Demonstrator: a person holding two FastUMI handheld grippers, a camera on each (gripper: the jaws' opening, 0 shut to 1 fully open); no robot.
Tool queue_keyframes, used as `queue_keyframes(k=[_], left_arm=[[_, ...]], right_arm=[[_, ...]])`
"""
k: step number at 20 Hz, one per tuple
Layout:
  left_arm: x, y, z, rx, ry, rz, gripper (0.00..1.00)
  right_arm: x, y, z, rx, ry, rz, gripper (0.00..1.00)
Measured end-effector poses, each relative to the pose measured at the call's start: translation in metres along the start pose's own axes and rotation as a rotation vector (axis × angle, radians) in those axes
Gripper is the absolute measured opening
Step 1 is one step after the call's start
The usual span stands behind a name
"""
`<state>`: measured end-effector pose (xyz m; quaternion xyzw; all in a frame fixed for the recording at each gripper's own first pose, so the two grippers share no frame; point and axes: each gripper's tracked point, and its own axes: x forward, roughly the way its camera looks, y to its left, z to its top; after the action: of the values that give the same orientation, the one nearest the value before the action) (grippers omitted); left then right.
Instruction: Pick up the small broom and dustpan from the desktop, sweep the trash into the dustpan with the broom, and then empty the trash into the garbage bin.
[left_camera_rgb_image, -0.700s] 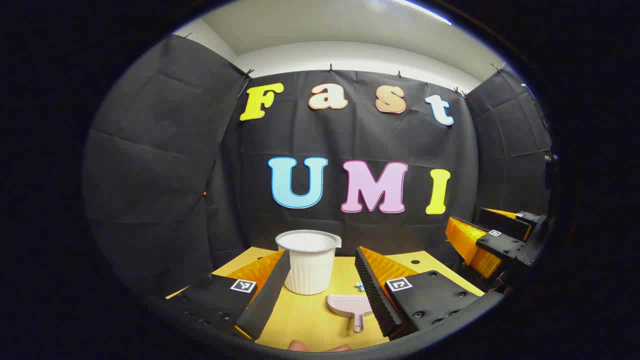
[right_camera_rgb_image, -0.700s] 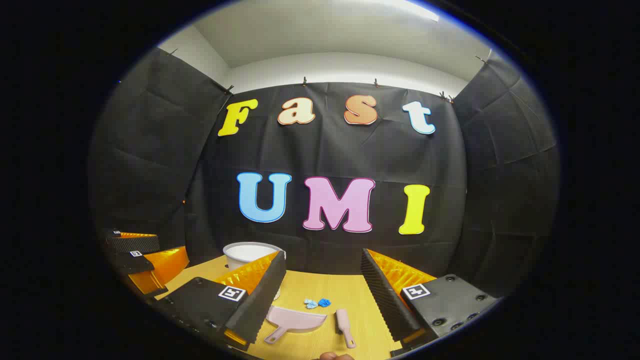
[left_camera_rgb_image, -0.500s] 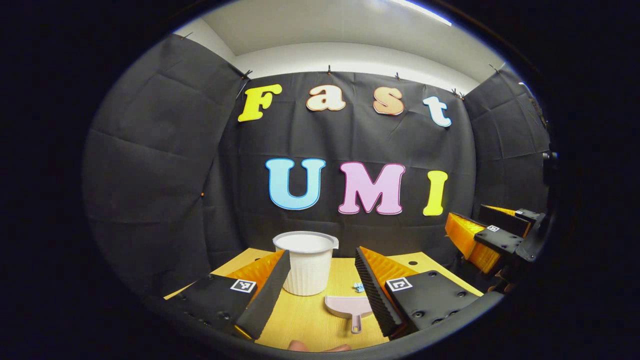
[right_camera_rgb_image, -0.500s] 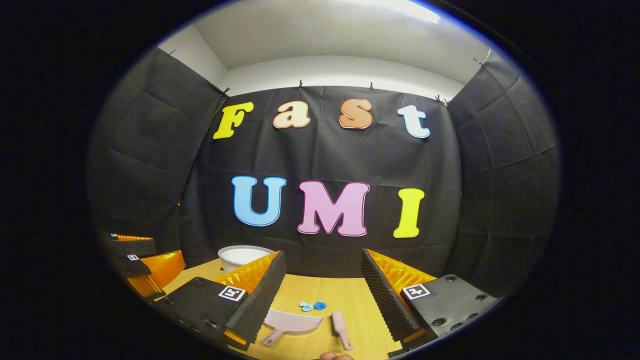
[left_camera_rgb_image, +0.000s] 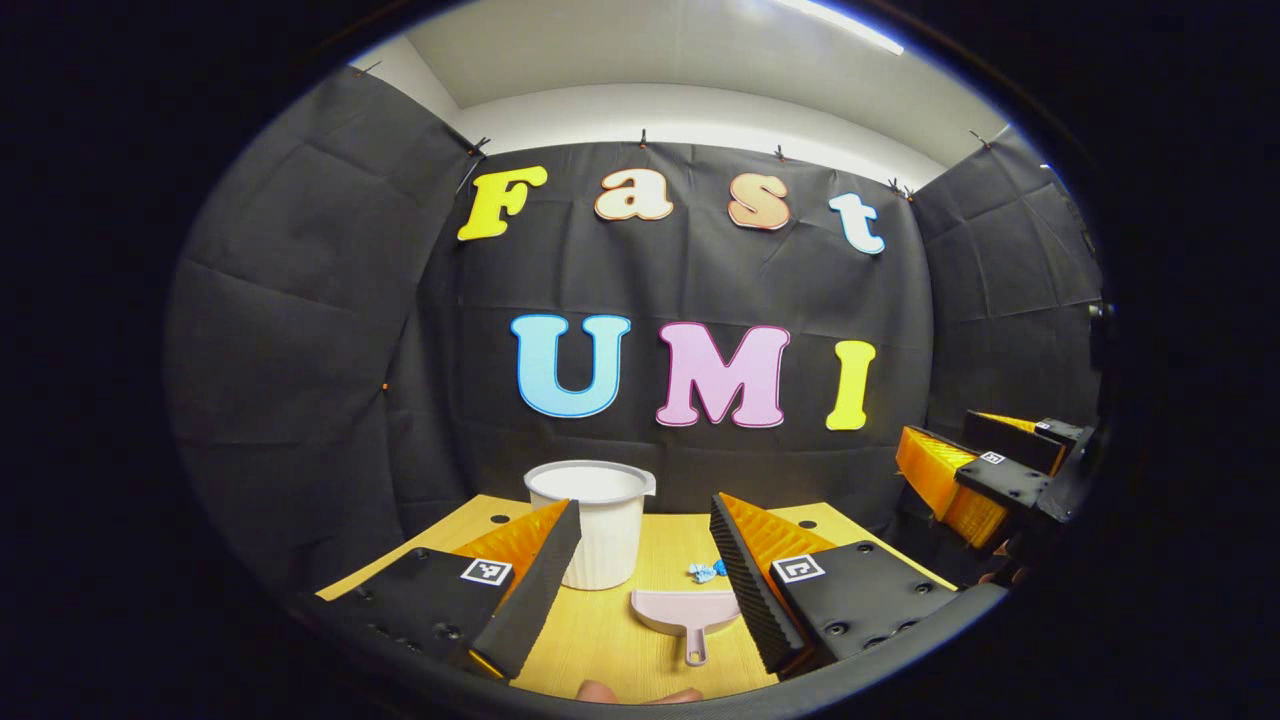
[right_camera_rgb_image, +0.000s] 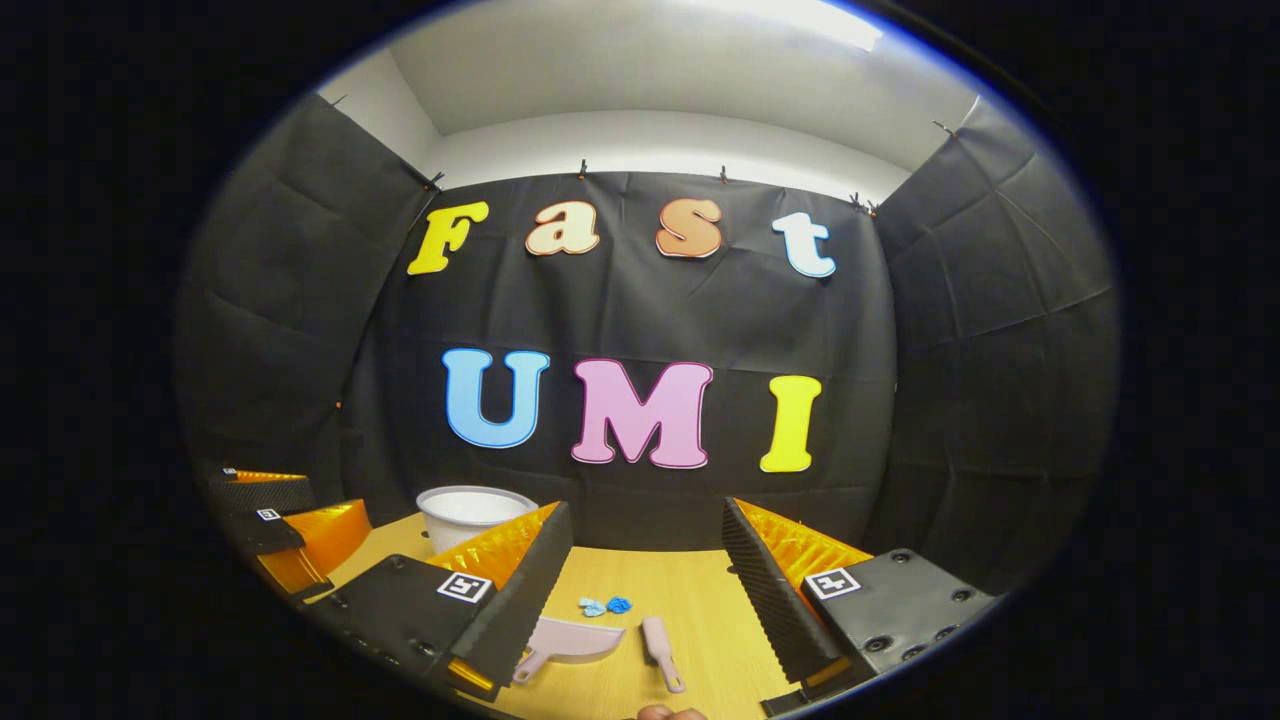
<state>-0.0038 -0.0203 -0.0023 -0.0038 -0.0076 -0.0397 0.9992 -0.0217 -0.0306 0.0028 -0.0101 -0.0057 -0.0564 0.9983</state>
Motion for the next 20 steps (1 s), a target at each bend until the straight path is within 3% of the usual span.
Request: queue_keyframes(k=[11,12,13,17,18,20], left_arm=[[-0.004,-0.008,-0.007,-0.02,-0.002,-0.049,0.77],[-0.003,-0.01,-0.007,-0.022,0.003,-0.054,0.77],[-0.002,-0.011,-0.01,-0.025,0.009,-0.057,0.77],[0.0,-0.027,-0.013,-0.031,0.021,-0.11,0.77],[0.003,-0.029,-0.013,-0.025,0.02,-0.117,0.77],[0.011,-0.033,-0.011,-0.016,0.015,-0.122,0.77]], right_arm=[[-0.01,-0.019,-0.003,0.015,0.004,-0.083,0.97],[-0.012,-0.021,-0.005,0.001,0.009,-0.089,0.92],[-0.011,-0.025,-0.006,-0.01,0.018,-0.097,0.97],[-0.015,-0.038,0.003,-0.051,0.01,-0.122,0.98],[-0.013,-0.039,0.003,-0.059,0.003,-0.125,0.92],[-0.002,-0.04,0.0,-0.064,0.006,-0.125,0.97]])
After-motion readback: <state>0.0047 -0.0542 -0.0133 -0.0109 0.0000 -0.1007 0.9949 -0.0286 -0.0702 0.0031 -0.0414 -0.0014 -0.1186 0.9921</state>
